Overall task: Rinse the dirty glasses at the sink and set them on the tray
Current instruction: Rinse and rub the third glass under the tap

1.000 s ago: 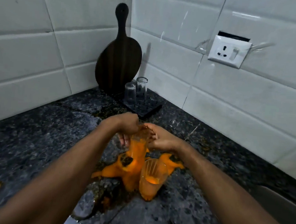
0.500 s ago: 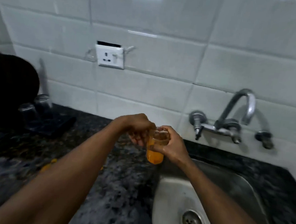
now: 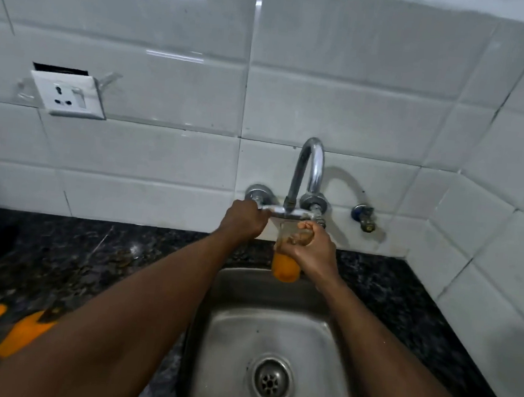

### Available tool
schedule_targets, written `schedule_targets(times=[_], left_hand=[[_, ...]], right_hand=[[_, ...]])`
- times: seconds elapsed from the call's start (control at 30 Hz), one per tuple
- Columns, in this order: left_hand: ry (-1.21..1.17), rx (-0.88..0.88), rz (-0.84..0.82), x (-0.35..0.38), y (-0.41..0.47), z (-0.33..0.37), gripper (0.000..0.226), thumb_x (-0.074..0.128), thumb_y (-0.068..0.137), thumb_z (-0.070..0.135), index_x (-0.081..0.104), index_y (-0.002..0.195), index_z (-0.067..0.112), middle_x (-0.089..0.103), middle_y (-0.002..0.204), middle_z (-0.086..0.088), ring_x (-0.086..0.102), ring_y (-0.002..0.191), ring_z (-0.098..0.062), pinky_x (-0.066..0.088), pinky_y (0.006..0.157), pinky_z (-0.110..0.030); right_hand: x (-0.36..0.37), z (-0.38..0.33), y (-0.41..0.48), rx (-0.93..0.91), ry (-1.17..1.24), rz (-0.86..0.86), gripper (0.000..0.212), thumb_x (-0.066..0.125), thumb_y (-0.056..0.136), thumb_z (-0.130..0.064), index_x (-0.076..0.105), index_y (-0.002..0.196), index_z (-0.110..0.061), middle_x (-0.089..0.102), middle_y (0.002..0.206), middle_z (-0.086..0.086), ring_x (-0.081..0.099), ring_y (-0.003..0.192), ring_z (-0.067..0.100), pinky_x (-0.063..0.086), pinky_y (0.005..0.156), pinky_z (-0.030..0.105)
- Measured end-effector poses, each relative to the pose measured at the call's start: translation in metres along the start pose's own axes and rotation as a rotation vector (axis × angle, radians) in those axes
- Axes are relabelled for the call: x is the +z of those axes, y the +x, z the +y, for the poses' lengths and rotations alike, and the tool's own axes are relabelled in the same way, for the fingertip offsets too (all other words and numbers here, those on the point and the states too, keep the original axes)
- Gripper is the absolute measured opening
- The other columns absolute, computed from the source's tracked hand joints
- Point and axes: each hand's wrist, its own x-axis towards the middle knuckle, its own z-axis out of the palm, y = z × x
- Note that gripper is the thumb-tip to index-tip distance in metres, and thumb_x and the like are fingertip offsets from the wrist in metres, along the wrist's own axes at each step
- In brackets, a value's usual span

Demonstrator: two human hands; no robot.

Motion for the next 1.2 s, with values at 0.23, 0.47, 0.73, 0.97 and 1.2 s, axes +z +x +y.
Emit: schedule_targets(times=[0.23, 0.47, 0.73, 0.97, 1.2], left_hand=[[0.05, -0.02, 0.055, 0.009, 0.002, -0.002, 0.02, 0.048, 0.092, 0.016, 0.061, 0.087, 0.002, 0.071, 0.094, -0.02, 0.066, 0.086, -0.034, 0.046, 0.066, -0.033], [-0.349, -0.169, 0.107, 0.01, 0.001, -0.009, 0.038, 0.054, 0.095, 0.025, 0.072, 0.074, 0.0, 0.074, 0.069, -0.012, 0.071, 0.06, -0.025, 0.062, 0.07, -0.041], [-0.847, -0.601, -0.275, 0.045, -0.039, -0.018, 0.072, 0.048, 0.086, 0.073, 0.056, 0.12, 0.01, 0.065, 0.113, -0.021, 0.064, 0.098, -0.037, 0.056, 0.079, -0.045], [-1.51, -0.585, -0.509, 0.073, -0.063, 0.005, 0.056, 0.035, 0.096, 0.049, 0.062, 0.104, 0.0, 0.064, 0.069, -0.013, 0.054, 0.056, -0.02, 0.04, 0.038, -0.02], [-1.226, -0.594, -0.23, 0.059, -0.055, 0.0, 0.047, 0.042, 0.097, 0.043, 0.06, 0.116, 0.004, 0.068, 0.086, -0.018, 0.057, 0.055, -0.021, 0.039, 0.041, -0.021]], right_hand=[[-0.002, -0.005, 0.012, -0.014, 0.007, -0.003, 0.069, 0.089, 0.059, -0.024, 0.057, 0.119, -0.021, 0.062, 0.106, -0.004, 0.059, 0.092, 0.013, 0.05, 0.073, 0.028], [0.002, -0.004, 0.014, 0.014, 0.044, 0.011, 0.068, 0.09, 0.057, -0.028, 0.057, 0.117, -0.023, 0.065, 0.11, -0.001, 0.062, 0.097, 0.017, 0.054, 0.078, 0.033], [-0.006, -0.006, 0.005, 0.048, 0.107, -0.021, 0.069, 0.09, 0.059, -0.025, 0.057, 0.12, -0.02, 0.065, 0.108, -0.003, 0.063, 0.096, 0.016, 0.056, 0.078, 0.034], [-0.008, -0.005, -0.007, 0.125, 0.16, -0.15, 0.045, 0.084, 0.071, -0.035, 0.06, 0.107, -0.02, 0.069, 0.099, -0.002, 0.067, 0.092, 0.017, 0.052, 0.072, 0.029], [-0.006, 0.007, -0.026, -0.394, -0.275, 0.01, 0.035, 0.071, 0.085, -0.042, 0.064, 0.114, -0.023, 0.065, 0.104, -0.011, 0.06, 0.095, 0.006, 0.043, 0.087, 0.023]])
